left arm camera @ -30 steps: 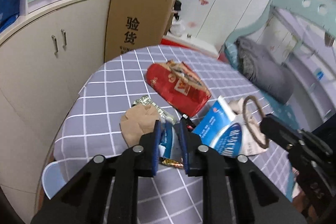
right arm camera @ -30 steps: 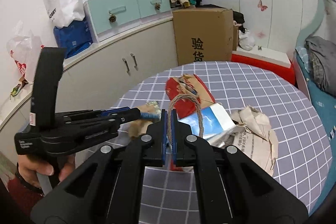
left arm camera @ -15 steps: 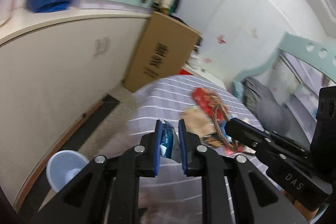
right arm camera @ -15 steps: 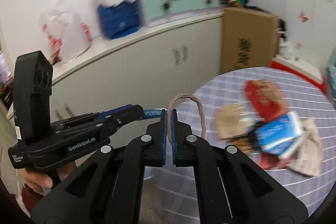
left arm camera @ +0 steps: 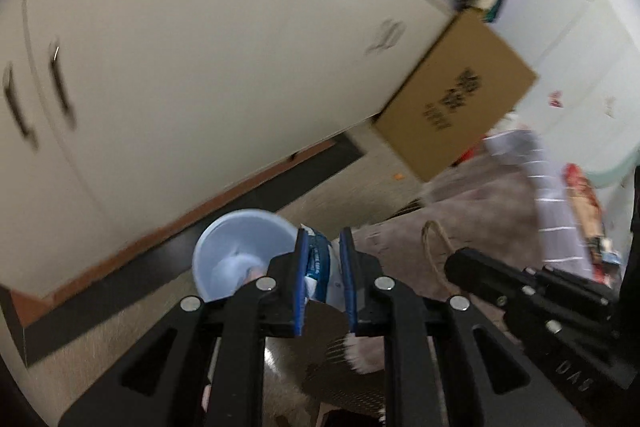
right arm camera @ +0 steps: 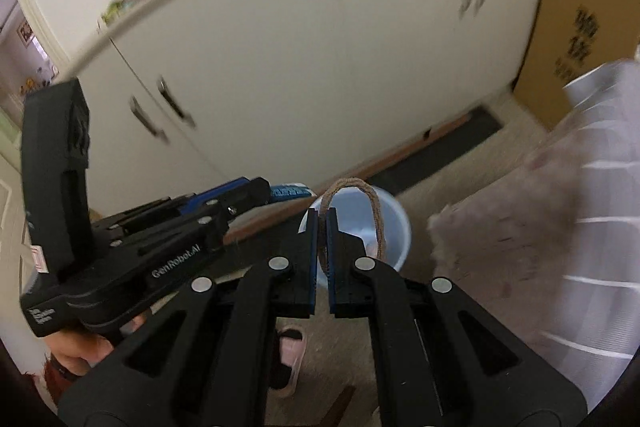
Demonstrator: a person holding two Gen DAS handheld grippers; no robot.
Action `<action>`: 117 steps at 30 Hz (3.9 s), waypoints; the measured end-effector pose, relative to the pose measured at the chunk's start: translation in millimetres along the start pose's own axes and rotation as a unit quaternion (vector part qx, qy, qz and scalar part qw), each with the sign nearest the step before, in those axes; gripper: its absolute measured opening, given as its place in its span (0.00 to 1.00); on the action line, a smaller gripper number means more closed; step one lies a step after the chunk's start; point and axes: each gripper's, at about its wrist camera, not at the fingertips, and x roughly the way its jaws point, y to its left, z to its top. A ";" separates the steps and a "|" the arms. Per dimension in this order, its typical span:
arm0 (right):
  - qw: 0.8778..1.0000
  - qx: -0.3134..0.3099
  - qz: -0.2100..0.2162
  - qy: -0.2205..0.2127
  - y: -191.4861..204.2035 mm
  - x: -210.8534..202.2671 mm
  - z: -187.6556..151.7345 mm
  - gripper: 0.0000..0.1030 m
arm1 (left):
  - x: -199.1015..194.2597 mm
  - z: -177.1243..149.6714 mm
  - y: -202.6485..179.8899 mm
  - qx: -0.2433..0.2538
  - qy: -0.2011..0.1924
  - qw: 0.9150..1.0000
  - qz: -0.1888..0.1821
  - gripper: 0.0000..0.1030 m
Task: Collect trash
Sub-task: 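Carry the string and wrapper to the wastebasket and open both tools, then grasp the blue-white carton with the right tool while the left tool grasps the beige cloth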
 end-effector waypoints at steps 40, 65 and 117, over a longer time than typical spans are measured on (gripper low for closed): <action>0.992 0.108 -0.070 -0.013 -66.3 70.6 -15.2 0.51 | 88.3 12.7 8.0 0.008 0.072 0.996 0.048 0.31; 0.979 0.084 -0.046 -0.180 -1.8 -130.2 -11.7 0.56 | -129.2 15.1 -64.0 0.055 -0.134 0.988 0.058 0.66; 0.880 0.364 -0.177 -0.248 -298.9 -267.3 -111.9 0.18 | 11.2 4.0 -351.3 0.177 0.006 0.977 -0.122 0.03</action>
